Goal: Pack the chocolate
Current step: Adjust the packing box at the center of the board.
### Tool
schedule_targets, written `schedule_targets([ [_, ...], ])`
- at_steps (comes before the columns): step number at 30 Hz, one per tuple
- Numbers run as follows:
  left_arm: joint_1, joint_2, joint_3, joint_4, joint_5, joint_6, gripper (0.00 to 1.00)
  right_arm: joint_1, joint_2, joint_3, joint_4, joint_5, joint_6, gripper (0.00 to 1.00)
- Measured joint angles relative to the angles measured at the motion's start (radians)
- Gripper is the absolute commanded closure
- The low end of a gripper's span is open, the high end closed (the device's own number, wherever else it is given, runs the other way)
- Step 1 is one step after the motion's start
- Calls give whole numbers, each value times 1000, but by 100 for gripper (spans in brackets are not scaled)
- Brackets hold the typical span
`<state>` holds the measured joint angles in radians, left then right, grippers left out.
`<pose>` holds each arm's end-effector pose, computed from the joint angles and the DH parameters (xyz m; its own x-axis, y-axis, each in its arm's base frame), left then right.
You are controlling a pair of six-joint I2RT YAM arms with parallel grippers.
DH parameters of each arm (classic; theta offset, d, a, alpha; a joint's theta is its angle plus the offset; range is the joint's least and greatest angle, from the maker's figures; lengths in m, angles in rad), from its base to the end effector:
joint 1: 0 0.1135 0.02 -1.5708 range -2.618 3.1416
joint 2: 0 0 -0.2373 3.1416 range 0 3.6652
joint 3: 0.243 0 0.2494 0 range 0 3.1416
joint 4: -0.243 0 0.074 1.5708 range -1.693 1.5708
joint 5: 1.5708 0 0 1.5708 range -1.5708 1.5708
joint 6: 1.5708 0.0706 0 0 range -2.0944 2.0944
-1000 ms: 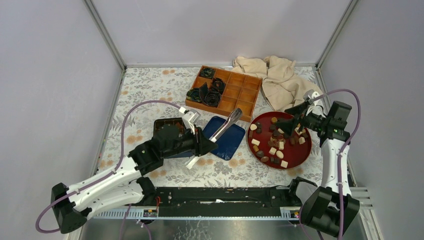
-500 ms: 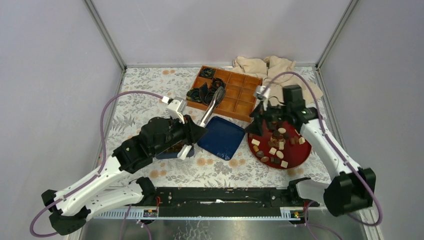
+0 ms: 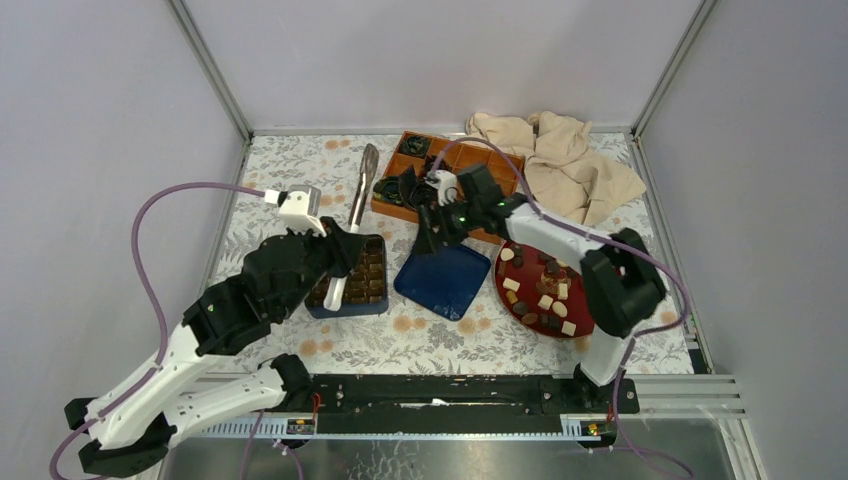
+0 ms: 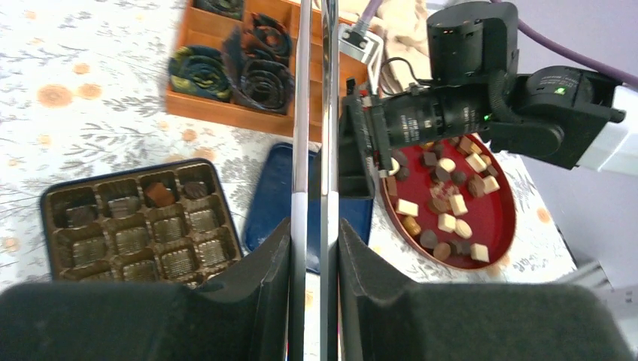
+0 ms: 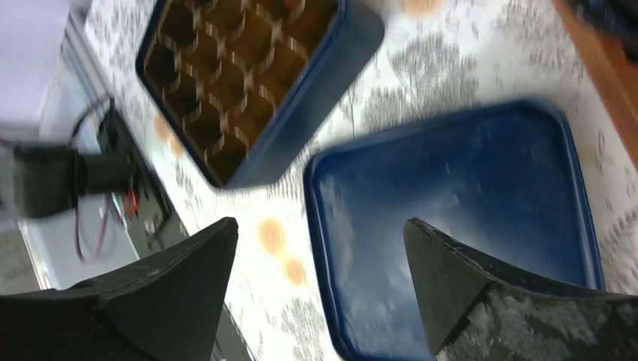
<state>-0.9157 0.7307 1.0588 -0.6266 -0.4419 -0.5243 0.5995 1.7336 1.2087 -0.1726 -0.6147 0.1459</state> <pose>0.1365 -0.1282 0.3662 -0.3893 -0.2361 -0.8904 0.3153 0.8741 -0.3696 0.3064 0.2587 0.1937 -0.6447 -0.2967 -0.7045 -0.7400 0.4733 0.4779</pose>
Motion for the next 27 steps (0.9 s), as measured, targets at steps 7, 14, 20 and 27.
schedule_targets([
  [7,0,-4,10,-64,-114,10,91,157,269,327,-2,232,210,24],
  [14,0,-45,9,-106,-174,23,91,253,373,416,-83,371,279,38],
  [20,0,-106,6,-116,-206,27,91,300,391,419,-137,526,289,41],
  [27,0,-110,-6,-127,-212,26,91,308,438,462,-144,620,298,54],
])
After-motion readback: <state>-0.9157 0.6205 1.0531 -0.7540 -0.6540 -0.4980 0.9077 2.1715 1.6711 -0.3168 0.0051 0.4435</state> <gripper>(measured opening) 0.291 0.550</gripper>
